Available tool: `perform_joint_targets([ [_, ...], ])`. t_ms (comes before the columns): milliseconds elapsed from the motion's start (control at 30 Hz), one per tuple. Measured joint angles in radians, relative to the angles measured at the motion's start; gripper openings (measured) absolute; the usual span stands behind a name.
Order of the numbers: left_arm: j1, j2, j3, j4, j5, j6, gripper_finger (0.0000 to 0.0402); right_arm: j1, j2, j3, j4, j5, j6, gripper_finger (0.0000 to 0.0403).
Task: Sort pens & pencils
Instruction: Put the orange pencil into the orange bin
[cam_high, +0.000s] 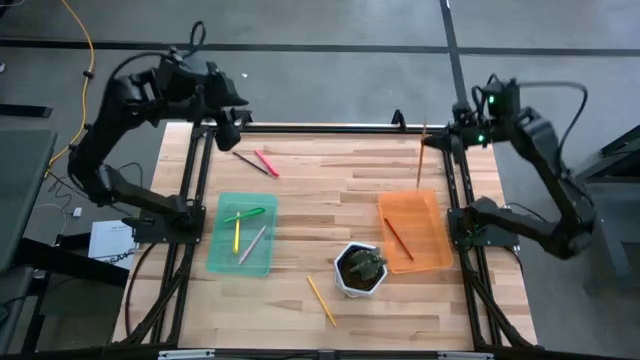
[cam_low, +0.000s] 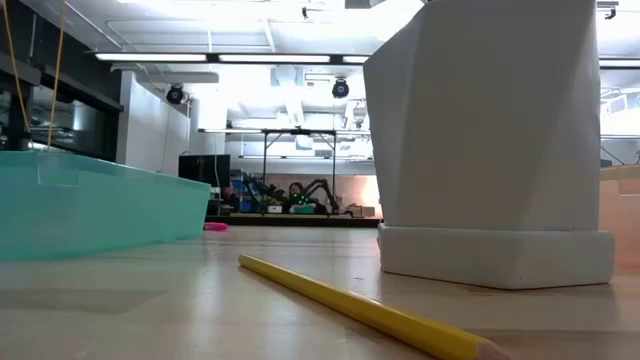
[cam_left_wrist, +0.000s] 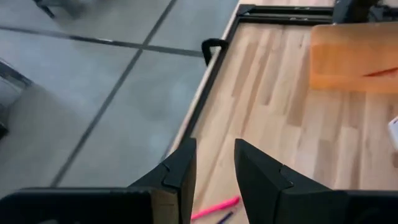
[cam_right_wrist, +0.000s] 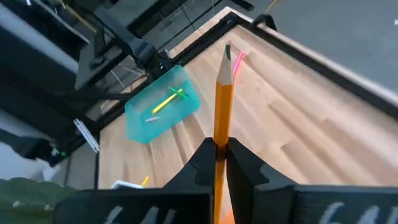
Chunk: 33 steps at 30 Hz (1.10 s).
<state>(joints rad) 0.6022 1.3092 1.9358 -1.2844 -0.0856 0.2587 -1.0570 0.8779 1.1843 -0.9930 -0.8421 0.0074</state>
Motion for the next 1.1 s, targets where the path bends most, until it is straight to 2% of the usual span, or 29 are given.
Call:
perform_joint_targets([
  [167, 0.000, -0.134, -0.325, 0.262, 0.096, -0.081, 0.0095, 0.018, -0.169, -0.231, 0.093, 0.011, 0.162, 0.0002],
  [267, 0.000, -0.200, -0.504, 0.368, 0.107, -0.132, 0.0095, 0.028, -0.247, -0.319, 0.095, 0.022, 0.242, 0.0002],
  [467, 0.000, -0.264, -0.788, 0.471, 0.139, -0.244, 0.0095, 0.062, -0.344, -0.432, 0.093, 0.027, 0.365, 0.0002],
  [633, -0.001, -0.294, -0.976, 0.678, 0.225, -0.337, 0.0095, 0.114, -0.363, -0.483, 0.053, 0.064, 0.407, 0.0002],
  [700, 0.000, -0.301, -1.030, 0.749, 0.241, -0.372, 0.0095, 0.140, -0.362, -0.493, 0.011, 0.098, 0.405, 0.0002],
  [833, 0.000, -0.304, -1.082, 0.790, 0.251, -0.396, 0.0095, 0.191, -0.362, -0.511, -0.040, 0.139, 0.416, 0.0002],
  [1100, 0.000, -0.304, -1.096, 0.797, 0.250, -0.393, 0.0095, 0.301, -0.338, -0.547, -0.064, 0.216, 0.491, 0.0002],
])
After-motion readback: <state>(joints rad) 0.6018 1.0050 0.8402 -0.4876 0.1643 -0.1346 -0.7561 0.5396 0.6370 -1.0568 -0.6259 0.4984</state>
